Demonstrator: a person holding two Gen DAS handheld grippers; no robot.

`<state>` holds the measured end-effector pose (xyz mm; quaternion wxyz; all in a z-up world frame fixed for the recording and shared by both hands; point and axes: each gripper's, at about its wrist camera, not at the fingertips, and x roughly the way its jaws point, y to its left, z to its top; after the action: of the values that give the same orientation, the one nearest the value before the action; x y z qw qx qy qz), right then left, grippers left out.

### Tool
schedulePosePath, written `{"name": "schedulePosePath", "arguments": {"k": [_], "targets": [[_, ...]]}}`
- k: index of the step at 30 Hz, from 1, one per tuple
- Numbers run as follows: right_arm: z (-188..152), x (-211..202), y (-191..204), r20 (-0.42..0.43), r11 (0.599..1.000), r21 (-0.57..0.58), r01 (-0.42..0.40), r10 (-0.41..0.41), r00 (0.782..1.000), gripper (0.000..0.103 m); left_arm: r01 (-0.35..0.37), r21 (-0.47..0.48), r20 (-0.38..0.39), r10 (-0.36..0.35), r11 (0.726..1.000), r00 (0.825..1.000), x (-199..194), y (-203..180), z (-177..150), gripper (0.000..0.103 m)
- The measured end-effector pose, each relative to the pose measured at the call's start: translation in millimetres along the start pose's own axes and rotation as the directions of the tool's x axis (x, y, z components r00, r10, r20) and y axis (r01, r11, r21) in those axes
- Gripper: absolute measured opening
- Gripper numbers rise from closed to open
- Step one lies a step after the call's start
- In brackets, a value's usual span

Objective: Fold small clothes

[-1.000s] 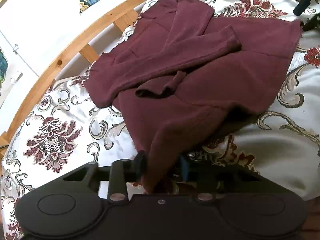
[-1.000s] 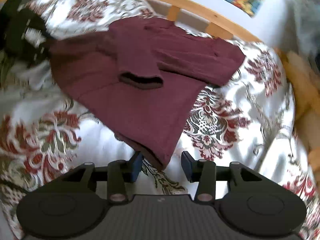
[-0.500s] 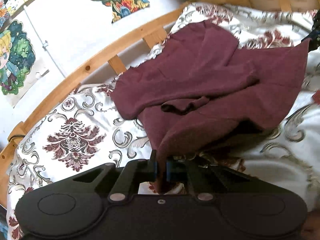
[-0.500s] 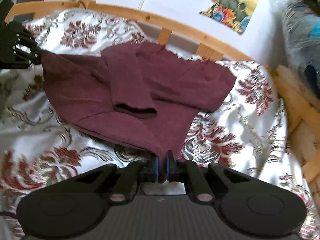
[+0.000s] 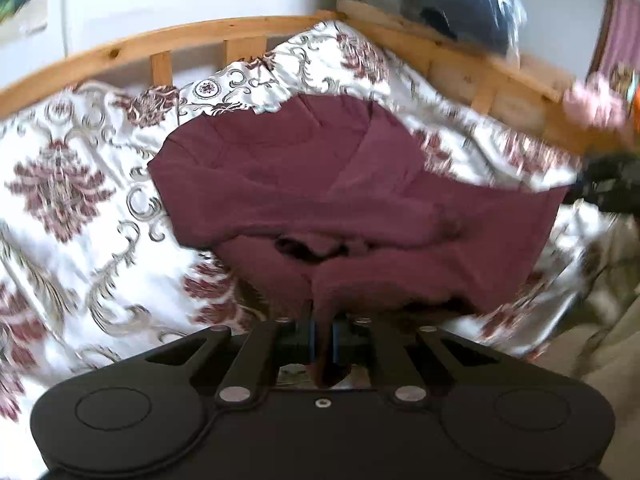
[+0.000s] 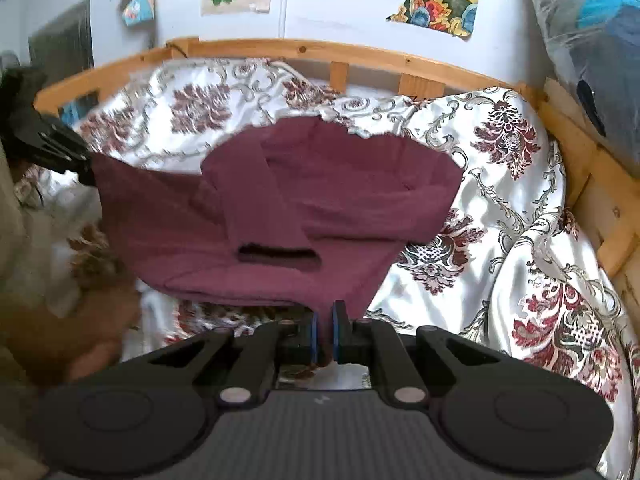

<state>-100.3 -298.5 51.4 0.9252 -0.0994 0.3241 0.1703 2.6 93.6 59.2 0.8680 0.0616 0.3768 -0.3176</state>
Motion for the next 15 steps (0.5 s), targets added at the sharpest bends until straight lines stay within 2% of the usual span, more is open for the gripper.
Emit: {"name": "schedulePosePath", "arguments": {"k": [5,9,15], "targets": [[18.2,0.2,-12.2,0.066,0.999,0.029,0.029,-0.031,0.997,0.009,-0.008,-0.043,0.063,0.011,0.999,0.998,-0.4,3.0,21.3,0.008],[46.5,19.1,-34.5,0.125,0.996,0.040,0.078,-0.082,0.989,0.009,-0.021,-0.098,0.116,0.033,0.995,0.993,4.4,13.9,64.4,0.008],[105.4,78.0,-83.1,0.144,0.988,0.053,0.143,-0.149,0.978,0.009,-0.140,-0.078,0.086,0.146,0.987,0.986,45.2,35.4,145.3,0.008]]}}
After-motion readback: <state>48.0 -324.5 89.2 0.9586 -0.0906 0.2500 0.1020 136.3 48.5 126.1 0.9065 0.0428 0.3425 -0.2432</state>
